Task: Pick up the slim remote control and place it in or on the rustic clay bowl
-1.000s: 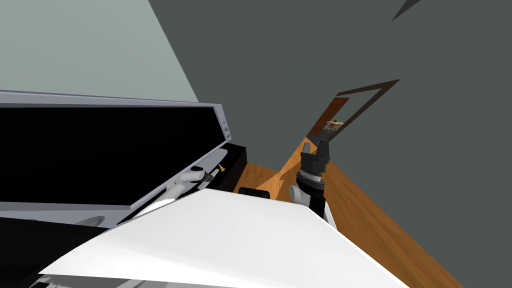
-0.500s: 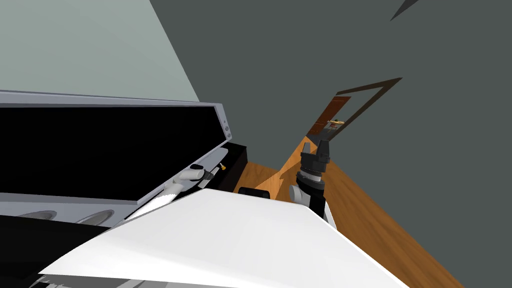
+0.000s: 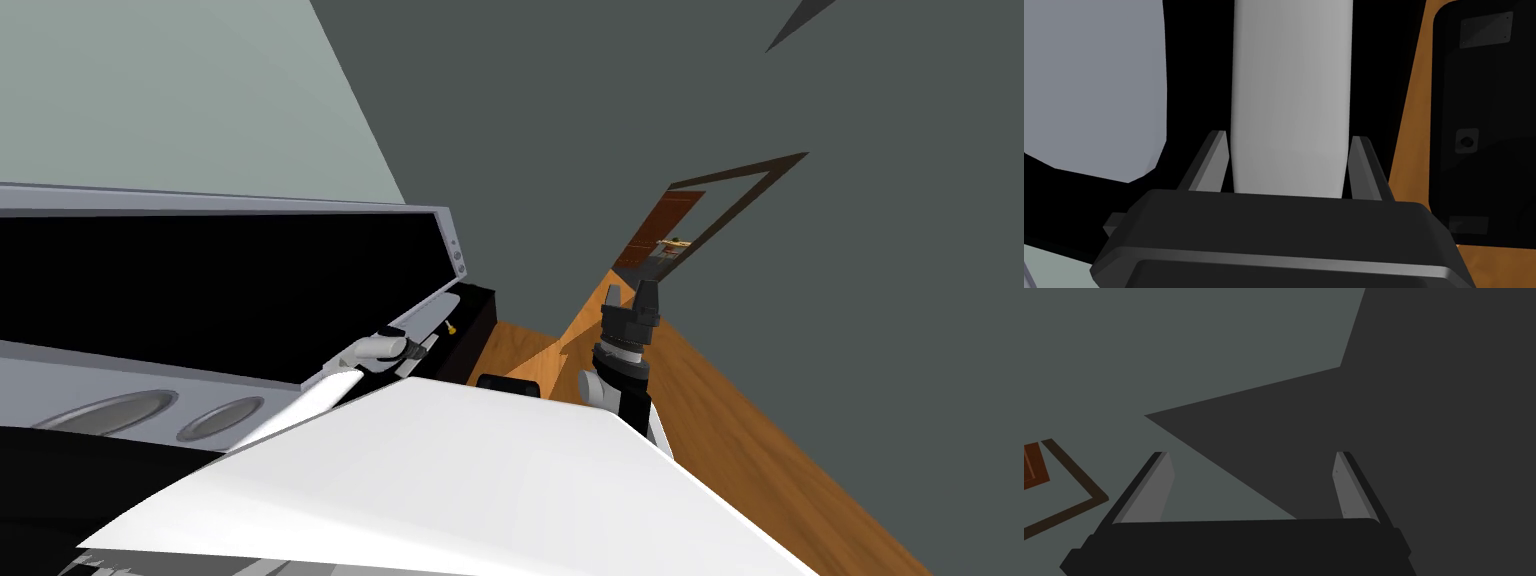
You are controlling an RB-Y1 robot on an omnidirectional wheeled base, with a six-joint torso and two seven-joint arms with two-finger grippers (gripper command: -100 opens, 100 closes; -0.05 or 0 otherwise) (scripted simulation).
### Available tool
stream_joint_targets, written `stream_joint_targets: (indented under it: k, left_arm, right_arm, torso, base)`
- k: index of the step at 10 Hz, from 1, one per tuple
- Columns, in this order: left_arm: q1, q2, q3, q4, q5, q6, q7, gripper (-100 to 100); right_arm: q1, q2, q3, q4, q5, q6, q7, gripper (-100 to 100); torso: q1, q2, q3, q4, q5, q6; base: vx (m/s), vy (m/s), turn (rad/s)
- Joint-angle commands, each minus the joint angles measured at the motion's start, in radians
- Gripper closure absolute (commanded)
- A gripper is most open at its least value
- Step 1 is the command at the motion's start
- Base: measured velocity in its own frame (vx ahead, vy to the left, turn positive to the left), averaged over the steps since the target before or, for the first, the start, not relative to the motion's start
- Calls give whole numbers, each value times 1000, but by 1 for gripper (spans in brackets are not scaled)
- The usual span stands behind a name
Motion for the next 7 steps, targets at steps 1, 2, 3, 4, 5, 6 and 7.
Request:
stream_joint_targets:
  k: [1, 2, 3, 4, 5, 6, 7]
  left_arm:
    - [15, 12, 3, -27, 21, 41, 7, 100]
    - [24, 18, 5, -41, 35, 64, 9, 100]
    - [34, 25, 6, -54, 49, 88, 11, 100]
    - [45, 32, 7, -67, 64, 113, 12, 100]
    - [56, 39, 8, -78, 79, 138, 13, 100]
    - [68, 45, 9, -89, 93, 163, 13, 100]
    - [79, 51, 9, -98, 108, 188, 13, 100]
  right_arm:
    - [0, 0, 0, 0, 0, 0, 0, 0]
    - [0, 0, 0, 0, 0, 0, 0, 0]
    - [0, 0, 0, 0, 0, 0, 0, 0]
    - [0, 0, 0, 0, 0, 0, 0, 0]
    - [0, 0, 0, 0, 0, 0, 0, 0]
    - [0, 0, 0, 0, 0, 0, 0, 0]
    - [0, 0, 0, 0, 0, 0, 0, 0]
  torso:
    - [0, 0, 0, 0, 0, 0]
    - [1, 1, 1, 0, 0, 0]
    - [3, 1, 0, 0, 1, 0]
    - [3, 1, 1, 0, 1, 0]
    - [2, 2, 1, 0, 1, 0]
    - [3, 3, 2, 0, 1, 0]
    - [5, 2, 1, 0, 1, -1]
  base:
    - [-124, 50, 20]
    - [-116, 68, 19]
    - [-120, 73, 21]
    - [-145, 50, 14]
    - [-145, 69, 18]
    - [-116, 110, 17]
    - [-114, 103, 17]
